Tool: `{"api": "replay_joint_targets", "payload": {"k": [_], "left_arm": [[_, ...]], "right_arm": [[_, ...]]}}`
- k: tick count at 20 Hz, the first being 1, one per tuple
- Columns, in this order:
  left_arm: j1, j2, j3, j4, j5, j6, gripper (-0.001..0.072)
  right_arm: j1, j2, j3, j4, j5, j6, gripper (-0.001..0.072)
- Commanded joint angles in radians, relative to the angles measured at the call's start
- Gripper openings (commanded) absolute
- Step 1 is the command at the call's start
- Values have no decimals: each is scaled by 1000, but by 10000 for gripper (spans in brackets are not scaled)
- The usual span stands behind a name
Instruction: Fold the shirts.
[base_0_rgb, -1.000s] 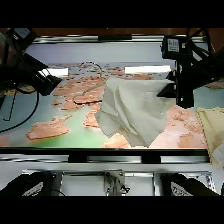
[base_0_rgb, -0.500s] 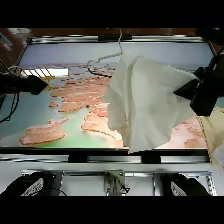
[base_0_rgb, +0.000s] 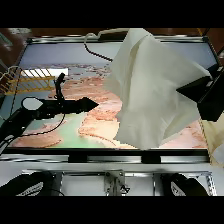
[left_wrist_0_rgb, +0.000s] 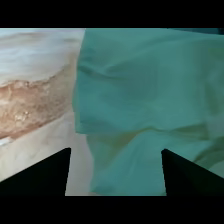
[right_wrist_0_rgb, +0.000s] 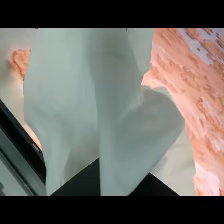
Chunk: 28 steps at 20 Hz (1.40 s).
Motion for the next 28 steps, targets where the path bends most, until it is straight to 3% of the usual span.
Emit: {"api": "replay_joint_targets", "payload": {"k": [1,4,8,11,12,13,15,17,19,21,25,27,28], "left_arm": [[-112,-124,20,-277,157,158,706],[-118,-212,104,-396,135,228,706],[-130,-326,251,-427,-33,235,706],[-146,-345,315,-439,-144,307,688],[-146,-340,330,-446,-163,320,543],[-142,-335,341,-457,-182,338,475],[-127,-323,357,-487,-234,348,445],[-106,-303,358,-497,-301,348,241],[-88,-278,358,-497,-323,348,184],[-78,-249,359,-498,-306,363,129],[-74,-209,360,-505,-285,400,134],[-56,-210,361,-504,-261,399,411],[-40,-210,361,-504,-249,399,411]], "right_arm": [[0,4,0,81,-24,74,72],[0,12,0,108,-19,129,72],[0,48,0,105,-10,201,72],[0,66,0,13,85,350,72],[0,66,0,-42,138,414,72],[0,69,-7,-91,136,474,73],[0,68,-10,-145,134,488,73],[0,68,-10,-237,134,493,73],[0,68,-10,-339,131,494,72],[0,68,-10,-348,125,489,72],[0,68,-10,-300,91,433,73],[0,68,-10,-192,31,364,73],[0,68,-10,-134,-23,343,72]]}}
